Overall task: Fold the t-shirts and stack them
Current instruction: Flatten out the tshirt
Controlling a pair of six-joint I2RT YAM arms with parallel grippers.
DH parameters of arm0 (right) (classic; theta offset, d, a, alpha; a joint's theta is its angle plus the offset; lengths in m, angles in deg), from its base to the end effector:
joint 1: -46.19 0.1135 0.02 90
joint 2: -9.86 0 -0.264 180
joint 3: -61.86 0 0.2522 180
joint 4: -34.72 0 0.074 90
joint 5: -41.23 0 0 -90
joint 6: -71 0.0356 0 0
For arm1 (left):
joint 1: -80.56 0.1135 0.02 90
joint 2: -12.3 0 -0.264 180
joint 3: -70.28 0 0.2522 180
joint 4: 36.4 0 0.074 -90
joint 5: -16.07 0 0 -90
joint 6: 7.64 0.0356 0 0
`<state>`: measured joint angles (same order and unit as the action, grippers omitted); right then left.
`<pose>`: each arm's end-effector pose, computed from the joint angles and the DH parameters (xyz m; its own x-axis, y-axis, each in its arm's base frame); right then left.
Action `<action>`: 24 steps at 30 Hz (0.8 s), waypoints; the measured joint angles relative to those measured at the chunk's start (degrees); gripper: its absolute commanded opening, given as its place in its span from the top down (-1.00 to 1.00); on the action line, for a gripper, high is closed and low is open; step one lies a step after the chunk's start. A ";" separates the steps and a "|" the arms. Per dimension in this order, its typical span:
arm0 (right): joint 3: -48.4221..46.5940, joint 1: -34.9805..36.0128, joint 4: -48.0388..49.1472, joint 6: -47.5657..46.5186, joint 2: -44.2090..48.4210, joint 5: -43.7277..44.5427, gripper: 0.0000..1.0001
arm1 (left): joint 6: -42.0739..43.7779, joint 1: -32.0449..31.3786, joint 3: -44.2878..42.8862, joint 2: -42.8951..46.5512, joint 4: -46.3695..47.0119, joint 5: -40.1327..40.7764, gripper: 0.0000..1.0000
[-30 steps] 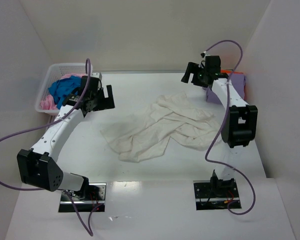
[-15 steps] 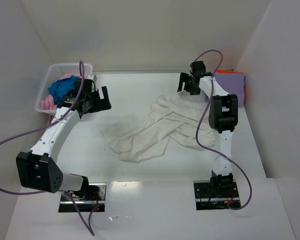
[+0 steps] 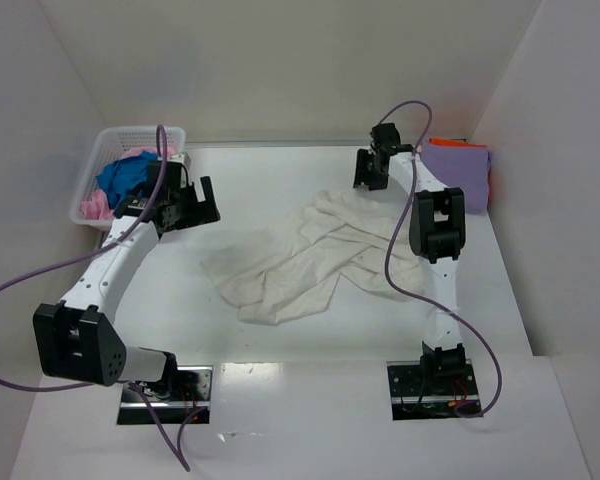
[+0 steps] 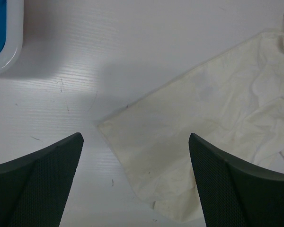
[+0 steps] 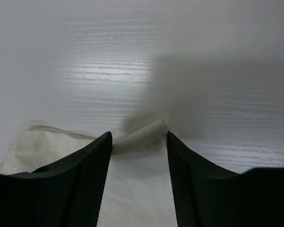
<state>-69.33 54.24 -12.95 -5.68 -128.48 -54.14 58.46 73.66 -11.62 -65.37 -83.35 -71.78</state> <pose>0.5248 0.0776 0.1681 -0.8319 0.1140 -0.5430 -0.0012 0.9783 0.2072 0.2937 -0.0342 0.3157 -0.6533 -0.3288 -0.6820 -0.1881 0.9430 -0.2744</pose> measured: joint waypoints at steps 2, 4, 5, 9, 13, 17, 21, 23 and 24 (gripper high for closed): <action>-0.02 0.15 -0.33 -0.33 -0.09 0.07 0.40 | 0.00 0.11 0.44 0.31 0.07 0.04 -1.00; -0.02 0.28 -0.61 -0.24 -0.48 0.31 1.00 | 0.00 0.13 1.20 1.09 0.04 0.02 -1.00; -0.09 0.31 -0.63 -0.37 -0.68 0.35 1.00 | 0.00 0.13 1.31 1.25 0.02 0.02 -1.00; -1.20 0.33 -2.01 0.37 -0.79 1.14 1.00 | -0.09 0.48 1.42 1.68 -0.44 0.46 -1.00; -1.99 0.35 -2.95 0.74 0.37 2.84 1.00 | -0.31 1.33 2.08 1.73 -1.05 0.74 -1.00; -2.05 0.35 -3.89 0.74 6.03 4.81 1.00 | -0.42 1.53 3.39 1.64 -1.53 0.44 -1.00; -3.02 0.35 -4.13 0.72 15.06 5.70 1.00 | -0.46 1.53 4.13 0.59 -1.49 -1.07 -1.00; -2.51 0.35 -3.54 0.74 19.17 5.92 1.00 | -0.46 1.53 4.66 -0.92 -1.20 -2.49 -1.00; -0.46 0.35 -2.56 0.72 22.73 6.12 1.00 | -0.46 1.53 5.03 -1.55 -1.11 -2.95 -1.00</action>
<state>-69.79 54.59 -15.51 -4.96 -105.75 -48.02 58.01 75.19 -6.59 -66.92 -84.46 -74.73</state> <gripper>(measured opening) 0.011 0.998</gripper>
